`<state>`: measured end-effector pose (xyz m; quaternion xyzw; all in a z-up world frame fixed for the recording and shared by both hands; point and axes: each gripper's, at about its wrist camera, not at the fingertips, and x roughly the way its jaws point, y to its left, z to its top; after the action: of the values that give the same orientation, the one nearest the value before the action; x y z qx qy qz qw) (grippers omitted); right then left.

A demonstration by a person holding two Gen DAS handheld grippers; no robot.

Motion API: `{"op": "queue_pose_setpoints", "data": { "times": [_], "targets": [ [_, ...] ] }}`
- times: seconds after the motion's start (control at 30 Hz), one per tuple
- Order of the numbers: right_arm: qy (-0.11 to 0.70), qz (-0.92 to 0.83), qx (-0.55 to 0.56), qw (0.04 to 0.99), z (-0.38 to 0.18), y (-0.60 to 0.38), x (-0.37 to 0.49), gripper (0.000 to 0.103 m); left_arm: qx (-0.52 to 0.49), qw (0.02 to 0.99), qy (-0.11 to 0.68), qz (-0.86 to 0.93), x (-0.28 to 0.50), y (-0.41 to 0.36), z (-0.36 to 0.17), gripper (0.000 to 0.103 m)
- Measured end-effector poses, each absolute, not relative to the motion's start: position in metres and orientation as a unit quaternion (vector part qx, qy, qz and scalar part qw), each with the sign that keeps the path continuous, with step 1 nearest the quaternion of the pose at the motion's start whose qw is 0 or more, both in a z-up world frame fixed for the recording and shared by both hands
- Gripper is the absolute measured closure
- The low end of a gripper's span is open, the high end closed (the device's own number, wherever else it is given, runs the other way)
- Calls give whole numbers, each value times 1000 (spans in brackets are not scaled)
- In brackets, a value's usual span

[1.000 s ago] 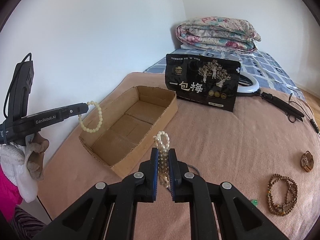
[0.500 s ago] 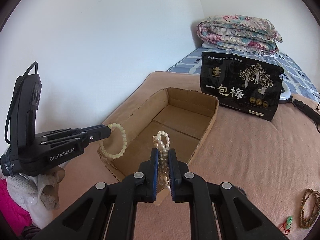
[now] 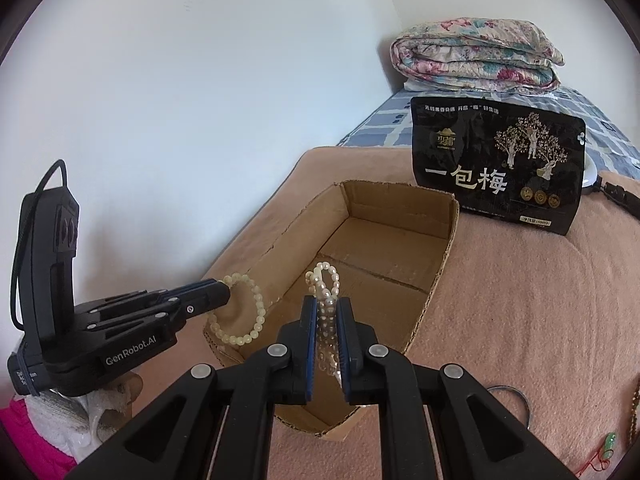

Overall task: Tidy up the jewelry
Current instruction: 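Carry the bracelet with the left tool while the right tool carries the necklace to the box, then open the left tool over the box while the right tool releases the necklace inside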

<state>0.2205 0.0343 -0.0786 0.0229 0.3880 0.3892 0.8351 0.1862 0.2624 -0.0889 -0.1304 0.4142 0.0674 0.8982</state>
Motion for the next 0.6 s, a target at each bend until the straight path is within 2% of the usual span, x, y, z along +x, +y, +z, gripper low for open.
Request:
{"op": "queue_pose_setpoints", "data": {
  "times": [0.4,0.43,0.53,0.6],
  "targets": [
    [403,381,-7,832,-95,43,223,95,-141,891,426,76,186,269,-94,98],
    [406,380,-10,831,-97,43,223,93,-142,890,427,77,186,269,-94,98],
    [404,368,-15,837,-98,39,223,65,-144,889,428,81,187,270,-93,98],
    [401,361,-15,842,-95,34,222,63,-141,889,427,82,186,269,-91,97]
  ]
}}
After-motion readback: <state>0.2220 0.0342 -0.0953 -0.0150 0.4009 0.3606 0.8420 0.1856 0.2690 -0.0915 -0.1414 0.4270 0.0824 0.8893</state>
